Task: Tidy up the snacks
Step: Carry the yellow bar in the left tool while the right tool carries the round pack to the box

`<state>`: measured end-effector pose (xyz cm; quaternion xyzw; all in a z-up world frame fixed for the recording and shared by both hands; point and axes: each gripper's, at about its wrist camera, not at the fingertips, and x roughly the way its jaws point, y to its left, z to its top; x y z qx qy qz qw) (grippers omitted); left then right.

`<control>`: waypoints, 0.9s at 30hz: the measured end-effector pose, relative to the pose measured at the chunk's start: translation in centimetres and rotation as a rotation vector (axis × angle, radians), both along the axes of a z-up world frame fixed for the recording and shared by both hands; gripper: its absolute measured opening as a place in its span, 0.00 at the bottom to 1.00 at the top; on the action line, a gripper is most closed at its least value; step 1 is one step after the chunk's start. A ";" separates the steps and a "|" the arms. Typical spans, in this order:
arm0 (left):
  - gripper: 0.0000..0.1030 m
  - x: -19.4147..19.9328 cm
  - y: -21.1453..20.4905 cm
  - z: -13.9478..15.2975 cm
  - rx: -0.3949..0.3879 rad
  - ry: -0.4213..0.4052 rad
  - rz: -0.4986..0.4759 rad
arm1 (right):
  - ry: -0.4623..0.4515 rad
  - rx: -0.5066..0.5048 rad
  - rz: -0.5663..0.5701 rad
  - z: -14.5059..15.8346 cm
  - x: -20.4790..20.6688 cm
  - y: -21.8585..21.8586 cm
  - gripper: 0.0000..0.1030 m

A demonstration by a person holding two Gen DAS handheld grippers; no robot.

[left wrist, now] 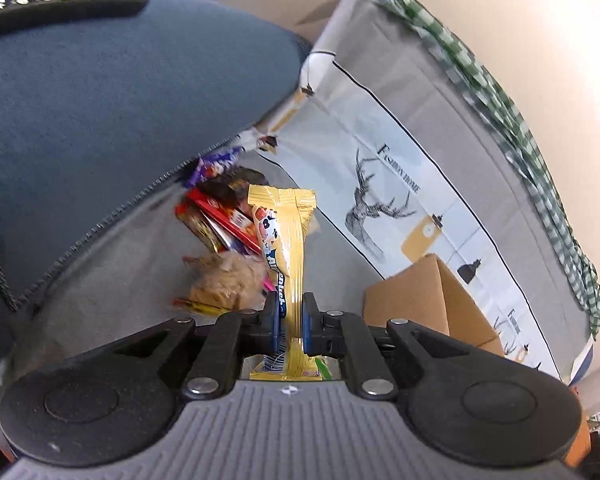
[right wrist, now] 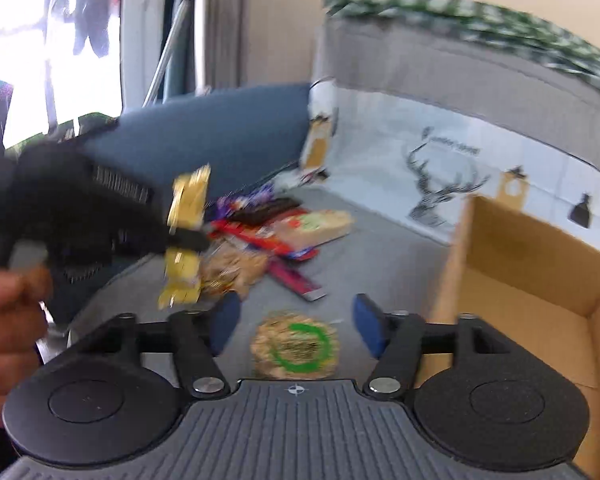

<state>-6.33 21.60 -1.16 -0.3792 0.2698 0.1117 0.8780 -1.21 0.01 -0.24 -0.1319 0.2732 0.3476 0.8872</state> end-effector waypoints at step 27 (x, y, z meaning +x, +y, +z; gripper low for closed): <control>0.10 -0.7 -0.5 1.3 -0.058 -0.040 -0.076 | 0.036 -0.053 -0.100 -0.6 1.9 2.1 0.76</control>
